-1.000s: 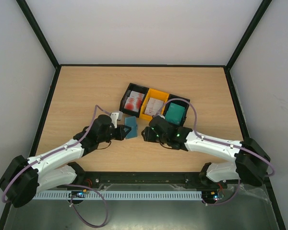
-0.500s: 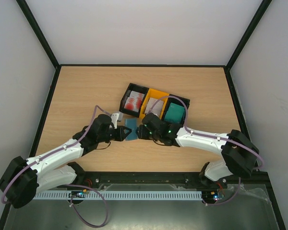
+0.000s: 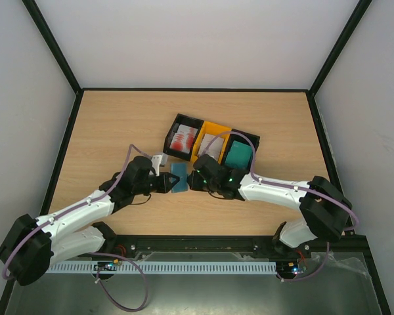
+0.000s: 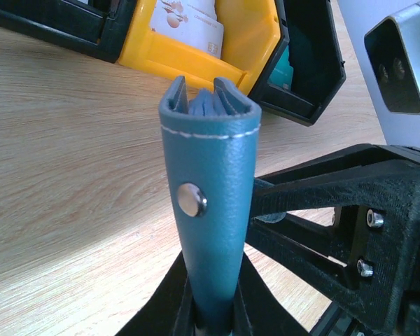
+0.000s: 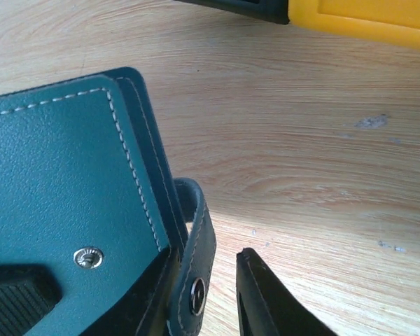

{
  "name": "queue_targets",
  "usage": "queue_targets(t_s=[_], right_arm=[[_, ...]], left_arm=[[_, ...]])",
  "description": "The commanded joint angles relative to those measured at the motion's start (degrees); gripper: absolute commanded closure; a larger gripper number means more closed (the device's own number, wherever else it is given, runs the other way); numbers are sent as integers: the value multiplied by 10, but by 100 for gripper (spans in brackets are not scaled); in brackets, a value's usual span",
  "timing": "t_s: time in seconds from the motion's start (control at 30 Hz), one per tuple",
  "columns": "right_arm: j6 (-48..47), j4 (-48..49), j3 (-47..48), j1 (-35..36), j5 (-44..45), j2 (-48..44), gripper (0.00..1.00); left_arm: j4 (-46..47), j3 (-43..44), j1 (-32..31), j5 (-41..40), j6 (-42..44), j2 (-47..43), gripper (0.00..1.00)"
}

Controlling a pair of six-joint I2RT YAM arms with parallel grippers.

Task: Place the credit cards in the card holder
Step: Open the card holder at the center of the board.

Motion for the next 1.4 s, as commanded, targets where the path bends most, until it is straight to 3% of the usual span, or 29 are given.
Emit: queue_targets(t_s=[0.0, 0.13, 0.2, 0.27, 0.37, 0.53, 0.73, 1.03, 1.37], right_arm=[[5, 34, -12, 2, -12, 1, 80], [4, 29, -14, 1, 4, -3, 97], [5, 12, -13, 2, 17, -7, 98], [1, -15, -7, 1, 20, -8, 98], [-4, -60, -4, 2, 10, -10, 98], [-14, -113, -17, 1, -18, -23, 98], [-16, -131, 11, 1, -61, -47, 98], [-23, -108, 62, 2, -78, -19, 98], [-18, -134, 37, 1, -8, -27, 98]], left_arm=[[2, 5, 4, 13, -6, 0, 97], [0, 1, 4, 13, -12, -1, 96], [-6, -2, 4, 6, -19, 0, 92], [-16, -7, 4, -10, -29, 5, 80], [-34, -16, 4, -45, -43, 23, 47], [-29, -36, 4, -76, -66, 44, 29], [-21, -41, 4, -81, -80, 9, 1], [2, -41, 16, -63, -81, 5, 0], [-2, -34, 28, -69, -77, 19, 0]])
